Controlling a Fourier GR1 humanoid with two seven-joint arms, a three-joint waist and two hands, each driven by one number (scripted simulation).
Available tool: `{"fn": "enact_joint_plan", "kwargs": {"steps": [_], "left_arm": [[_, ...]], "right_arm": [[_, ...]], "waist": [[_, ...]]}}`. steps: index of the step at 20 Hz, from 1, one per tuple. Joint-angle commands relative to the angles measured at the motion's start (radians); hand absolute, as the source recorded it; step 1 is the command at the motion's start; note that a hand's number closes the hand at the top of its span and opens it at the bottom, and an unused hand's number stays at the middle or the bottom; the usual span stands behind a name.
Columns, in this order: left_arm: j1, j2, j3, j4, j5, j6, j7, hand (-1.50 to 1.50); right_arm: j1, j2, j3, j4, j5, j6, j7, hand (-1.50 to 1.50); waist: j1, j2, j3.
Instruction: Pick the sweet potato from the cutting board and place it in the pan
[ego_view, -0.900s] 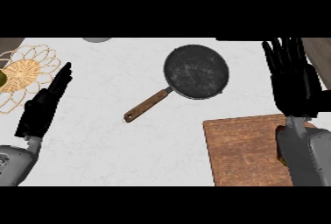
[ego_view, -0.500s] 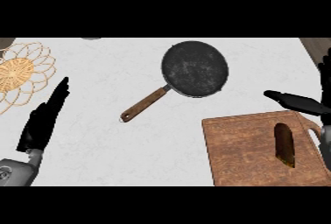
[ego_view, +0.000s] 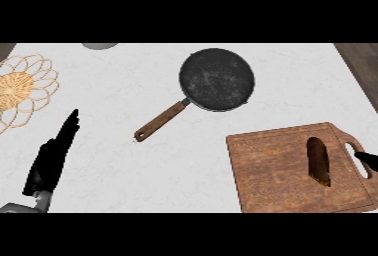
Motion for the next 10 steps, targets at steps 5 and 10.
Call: {"fn": "enact_joint_plan", "kwargs": {"steps": [5,10], "left_arm": [[0.037,-0.03,-0.036,-0.023,-0.027,0.014,-0.017,0.0],[0.056,-0.01,-0.025,-0.064,-0.02,-0.012,-0.03,0.0]], "right_arm": [[0.077,-0.197,0.128,-0.259,0.185,0.286,0.466,-1.5],[-0.058,-0.238,0.188,-0.459,0.106,0.572,0.761,-1.5]], "waist": [[0.03,0.003,0.003],[0.071,0.006,0.009]]}}
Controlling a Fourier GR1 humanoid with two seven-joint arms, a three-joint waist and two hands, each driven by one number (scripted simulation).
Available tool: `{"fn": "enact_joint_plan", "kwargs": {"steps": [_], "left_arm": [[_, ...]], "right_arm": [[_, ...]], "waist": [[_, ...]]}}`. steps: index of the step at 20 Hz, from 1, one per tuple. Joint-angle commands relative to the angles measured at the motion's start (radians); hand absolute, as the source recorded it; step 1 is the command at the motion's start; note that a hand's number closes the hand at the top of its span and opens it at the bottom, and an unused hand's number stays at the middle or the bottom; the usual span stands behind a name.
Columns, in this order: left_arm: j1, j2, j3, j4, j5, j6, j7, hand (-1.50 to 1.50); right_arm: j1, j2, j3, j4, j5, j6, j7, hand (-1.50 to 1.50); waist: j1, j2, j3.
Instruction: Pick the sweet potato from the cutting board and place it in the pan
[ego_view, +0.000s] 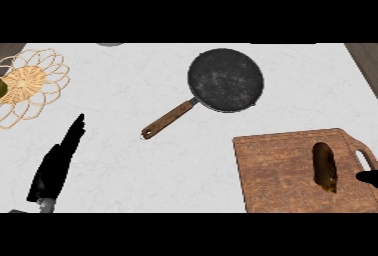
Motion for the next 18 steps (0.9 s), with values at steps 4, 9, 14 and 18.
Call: {"fn": "enact_joint_plan", "kwargs": {"steps": [4,9,14,18], "left_arm": [[0.016,0.006,0.001,-0.032,-0.007,-0.023,-0.009,0.0],[-0.038,-0.014,-0.003,0.002,-0.012,-0.036,0.02,0.0],[-0.015,-0.03,-0.001,-0.005,-0.023,-0.025,-0.005,0.0],[-0.046,-0.02,0.013,0.006,-0.009,-0.052,0.006,0.0]], "right_arm": [[-0.215,-0.002,0.1,-0.142,-0.061,0.331,0.402,-1.5],[-0.337,0.081,0.144,-0.031,-0.082,0.381,0.5,-1.5],[-0.404,0.122,0.159,0.09,-0.126,0.436,0.502,-1.5],[-0.42,0.137,0.199,0.178,-0.162,0.506,0.503,-1.5]], "waist": [[0.039,0.008,0.006],[0.04,0.015,0.006],[0.04,0.012,0.007],[0.041,0.016,0.005]]}}
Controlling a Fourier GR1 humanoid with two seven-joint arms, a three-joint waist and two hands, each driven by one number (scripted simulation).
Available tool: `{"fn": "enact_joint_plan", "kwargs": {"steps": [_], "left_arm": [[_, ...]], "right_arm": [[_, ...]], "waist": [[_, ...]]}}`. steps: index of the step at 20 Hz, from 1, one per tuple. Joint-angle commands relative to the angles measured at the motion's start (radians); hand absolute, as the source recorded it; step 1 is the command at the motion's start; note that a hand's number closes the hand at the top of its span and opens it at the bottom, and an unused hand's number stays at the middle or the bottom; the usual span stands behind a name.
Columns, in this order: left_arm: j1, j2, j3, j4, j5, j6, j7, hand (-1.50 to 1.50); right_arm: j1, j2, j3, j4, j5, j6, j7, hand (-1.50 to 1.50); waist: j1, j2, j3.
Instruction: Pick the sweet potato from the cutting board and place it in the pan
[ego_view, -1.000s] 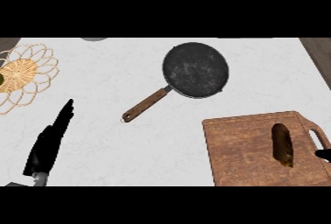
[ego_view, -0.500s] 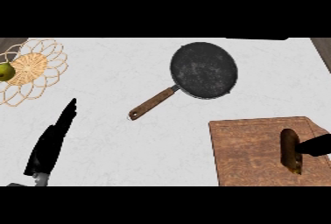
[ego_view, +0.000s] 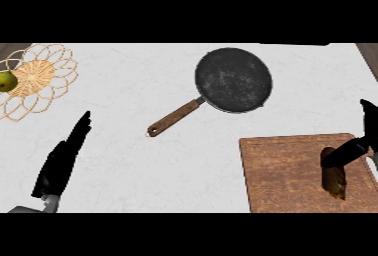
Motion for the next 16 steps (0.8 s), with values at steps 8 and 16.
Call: {"fn": "enact_joint_plan", "kwargs": {"steps": [8,16], "left_arm": [[0.029,0.006,-0.008,-0.042,-0.029,0.01,0.021,0.0],[0.057,0.025,0.028,-0.032,-0.012,-0.016,-0.007,0.0]], "right_arm": [[-0.118,0.085,0.055,0.246,-0.063,0.187,0.243,-1.5],[-0.188,0.168,0.085,0.405,-0.034,0.193,0.243,-1.5]], "waist": [[0.003,-0.006,0.0],[-0.003,-0.008,-0.001]]}}
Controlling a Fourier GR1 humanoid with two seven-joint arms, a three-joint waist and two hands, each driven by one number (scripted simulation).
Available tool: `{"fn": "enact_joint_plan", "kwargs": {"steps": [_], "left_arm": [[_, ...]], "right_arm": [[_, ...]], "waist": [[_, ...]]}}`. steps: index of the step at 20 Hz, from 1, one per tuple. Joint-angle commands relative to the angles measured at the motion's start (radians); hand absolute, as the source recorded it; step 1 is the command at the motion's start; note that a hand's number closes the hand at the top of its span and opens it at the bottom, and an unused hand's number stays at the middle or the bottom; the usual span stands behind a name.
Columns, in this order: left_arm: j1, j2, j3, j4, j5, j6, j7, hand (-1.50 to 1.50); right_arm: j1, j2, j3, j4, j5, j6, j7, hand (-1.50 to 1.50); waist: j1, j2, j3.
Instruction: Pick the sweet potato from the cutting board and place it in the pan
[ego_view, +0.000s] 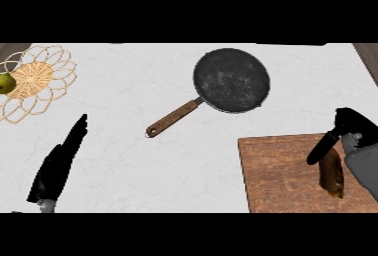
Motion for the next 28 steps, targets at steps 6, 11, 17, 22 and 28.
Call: {"fn": "enact_joint_plan", "kwargs": {"steps": [6,11,17,22,28], "left_arm": [[-0.002,-0.009,0.014,-0.001,-0.005,0.0,0.004,0.0],[0.013,-0.01,0.003,-0.039,-0.025,0.013,0.04,0.0],[0.02,0.008,0.051,-0.003,-0.015,-0.005,0.007,0.0],[-0.012,-0.035,0.02,0.0,-0.035,0.008,0.052,0.0],[0.044,-0.032,0.048,-0.012,-0.019,-0.008,-0.006,0.0]], "right_arm": [[-0.088,0.094,0.022,0.165,0.048,0.081,0.243,-1.5],[-0.099,0.133,0.022,0.225,0.054,0.097,0.243,-1.5],[-0.044,0.151,0.024,0.211,0.079,0.066,0.243,-1.5],[-0.075,0.161,0.002,0.252,0.099,0.076,0.243,-1.5],[-0.014,0.169,0.013,0.25,0.128,0.045,0.243,-1.5]], "waist": [[-0.015,-0.004,-0.001],[-0.02,-0.007,0.001],[-0.042,-0.008,0.001],[-0.044,-0.005,0.002],[-0.033,-0.003,0.002]]}}
